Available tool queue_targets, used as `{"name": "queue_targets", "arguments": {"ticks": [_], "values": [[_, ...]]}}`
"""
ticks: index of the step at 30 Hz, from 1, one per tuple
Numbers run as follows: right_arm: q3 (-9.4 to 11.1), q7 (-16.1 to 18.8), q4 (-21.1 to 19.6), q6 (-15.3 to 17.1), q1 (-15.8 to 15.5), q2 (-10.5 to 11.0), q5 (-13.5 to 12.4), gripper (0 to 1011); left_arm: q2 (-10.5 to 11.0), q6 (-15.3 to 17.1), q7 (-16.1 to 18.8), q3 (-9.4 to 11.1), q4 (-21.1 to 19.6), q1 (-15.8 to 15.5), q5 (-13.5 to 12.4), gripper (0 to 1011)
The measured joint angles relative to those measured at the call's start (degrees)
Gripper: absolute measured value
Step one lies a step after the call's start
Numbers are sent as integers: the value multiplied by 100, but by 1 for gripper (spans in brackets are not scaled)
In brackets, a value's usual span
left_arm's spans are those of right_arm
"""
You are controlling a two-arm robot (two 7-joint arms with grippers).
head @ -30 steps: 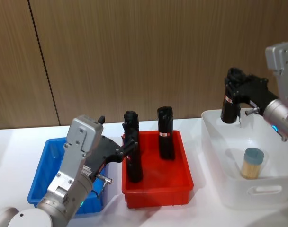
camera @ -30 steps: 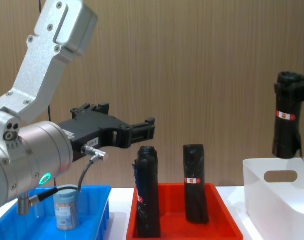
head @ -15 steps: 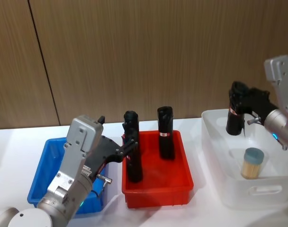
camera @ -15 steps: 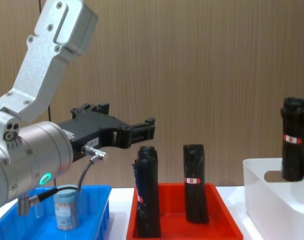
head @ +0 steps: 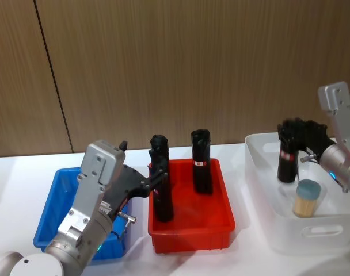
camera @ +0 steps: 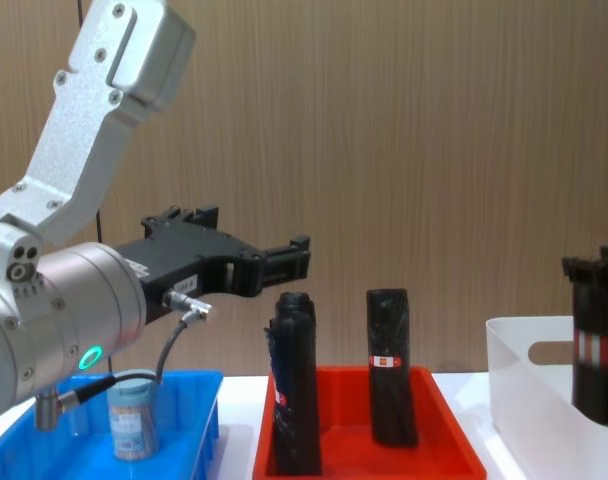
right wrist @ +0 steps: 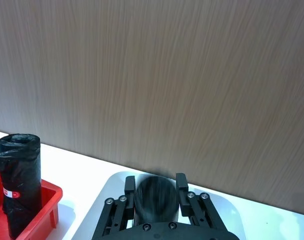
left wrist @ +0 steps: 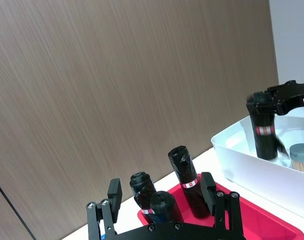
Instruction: Pick the cotton swabs from the blue box and place them into the white box.
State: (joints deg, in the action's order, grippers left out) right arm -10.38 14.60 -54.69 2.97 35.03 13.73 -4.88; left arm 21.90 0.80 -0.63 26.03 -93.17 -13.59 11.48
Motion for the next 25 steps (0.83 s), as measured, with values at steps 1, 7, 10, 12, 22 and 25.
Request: {"name": "queue_targets", "arguments": {"ticks": [1,7,10,12,22,25], "values": [[0,2,14,-4,4,-1,0,505,0,0,0,0,0,0,0,1004],[6,30,65,-21,11,-2,-21,684,0,0,0,0,0,0,0,1004],[10,38,61,-22,9,2,-27,744,0,0,0,0,0,0,0,1004],[17,52,29,-22,-4,8,-35,834,0,0,0,0,0,0,0,1004],[33,83,-68,-7,-55,24,-75,1002,0,0,0,0,0,0,0,1004],[35,89,-84,-3,-65,27,-80,1001,0,0,0,0,0,0,0,1004]]}}
